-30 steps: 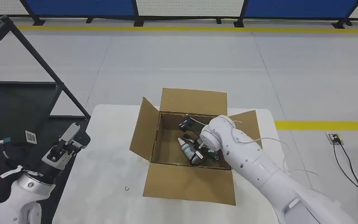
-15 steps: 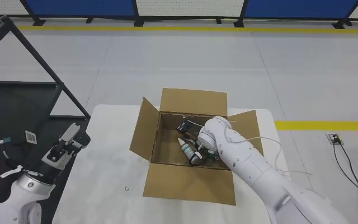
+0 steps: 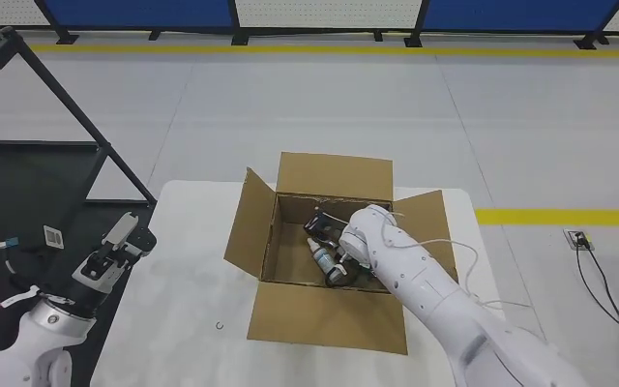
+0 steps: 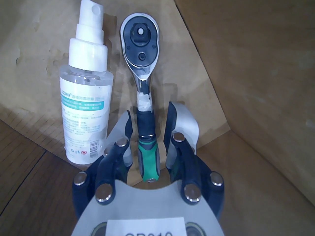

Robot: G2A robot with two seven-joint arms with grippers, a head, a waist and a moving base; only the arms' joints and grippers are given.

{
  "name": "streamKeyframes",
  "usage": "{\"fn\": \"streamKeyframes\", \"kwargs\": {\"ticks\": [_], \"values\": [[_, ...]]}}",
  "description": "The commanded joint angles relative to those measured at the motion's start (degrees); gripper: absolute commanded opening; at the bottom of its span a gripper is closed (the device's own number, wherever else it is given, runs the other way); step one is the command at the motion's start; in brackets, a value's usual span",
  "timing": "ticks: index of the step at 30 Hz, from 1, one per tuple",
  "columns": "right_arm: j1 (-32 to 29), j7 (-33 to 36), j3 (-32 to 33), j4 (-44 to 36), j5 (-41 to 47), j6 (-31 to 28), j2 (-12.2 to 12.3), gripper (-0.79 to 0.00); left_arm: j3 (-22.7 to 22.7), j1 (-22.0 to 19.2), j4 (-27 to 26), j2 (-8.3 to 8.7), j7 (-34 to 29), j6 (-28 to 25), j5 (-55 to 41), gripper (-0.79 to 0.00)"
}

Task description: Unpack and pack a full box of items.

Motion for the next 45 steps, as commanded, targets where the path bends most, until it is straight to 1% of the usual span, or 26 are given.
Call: {"fn": "streamKeyframes", "kwargs": {"ticks": [1, 4, 9, 11, 13, 15, 16, 17, 18, 19, 24, 28, 33, 38, 41, 45], "values": [[0.05, -0.86, 0.14, 0.80, 0.04, 0.07, -0.40, -0.465, 0.00, 0.00, 0.00, 0.00, 0.00, 0.00, 0.00, 0.000], [0.19, -1.70, 0.34, 2.10, 0.11, 0.20, -1.01, -0.493, 0.00, 0.00, 0.00, 0.00, 0.00, 0.00, 0.00, 0.000], [0.53, -1.74, 0.42, 4.51, 0.02, 0.70, -2.15, -0.499, 0.00, 0.00, 0.00, 0.00, 0.00, 0.00, 0.00, 0.000], [0.66, -1.81, 0.42, 5.34, 0.00, 0.64, -2.63, -0.520, 0.00, 0.00, 0.00, 0.00, 0.00, 0.00, 0.00, 0.000], [0.84, -1.92, 0.46, 6.18, 0.01, 0.40, -3.07, -0.523, 0.00, 0.00, 0.00, 0.00, 0.00, 0.00, 0.00, 0.000], [0.96, -2.05, 0.47, 7.01, -0.04, 0.11, -3.50, -0.563, 0.00, 0.00, 0.00, 0.00, 0.00, 0.00, 0.00, 0.000], [1.04, -2.11, 0.48, 7.39, -0.09, 0.01, -3.70, -0.637, 0.00, 0.00, 0.00, 0.00, 0.00, 0.00, 0.00, 0.000], [1.12, -2.21, 0.50, 7.75, -0.13, -0.07, -3.90, -0.690, 0.00, 0.00, 0.00, 0.00, 0.00, 0.00, 0.00, 0.000], [1.19, -2.31, 0.53, 8.09, -0.14, -0.25, -4.09, -0.760, 0.00, 0.00, 0.00, 0.00, 0.00, 0.00, 0.00, 0.000], [1.27, -2.42, 0.56, 8.45, -0.18, -0.36, -4.27, -0.785, 0.00, 0.00, 0.00, 0.00, 0.00, 0.00, 0.00, 0.000], [1.80, -3.38, 1.01, 10.02, -0.04, -0.88, -4.95, -0.785, 0.00, 0.00, 0.00, 0.00, 0.00, 0.00, 0.00, 0.000], [2.30, -5.00, 1.63, 10.44, 0.02, -2.06, -5.04, -0.785, 0.00, 0.00, 0.00, 0.00, 0.00, 0.00, 0.00, 0.000], [2.65, -7.17, 2.51, 9.32, -0.75, -4.23, -4.27, -0.785, 0.00, 0.00, 0.00, 0.00, 0.00, 0.00, 0.00, 0.000], [2.13, -8.77, 3.88, 5.99, -1.89, -6.39, -2.50, -0.785, 0.00, 0.00, 0.00, 0.00, 0.00, 0.00, 0.00, 0.000], [1.00, -9.51, 5.00, 2.26, -3.08, -8.21, -0.79, -0.785, 0.00, 0.00, 0.00, 0.00, 0.00, 0.00, 0.00, 0.000], [-1.30, -8.94, 7.66, -4.87, -5.16, -9.35, 2.41, -0.785, 0.00, 0.00, 0.00, 0.00, 0.00, 0.00, 0.00, 0.000]]}}
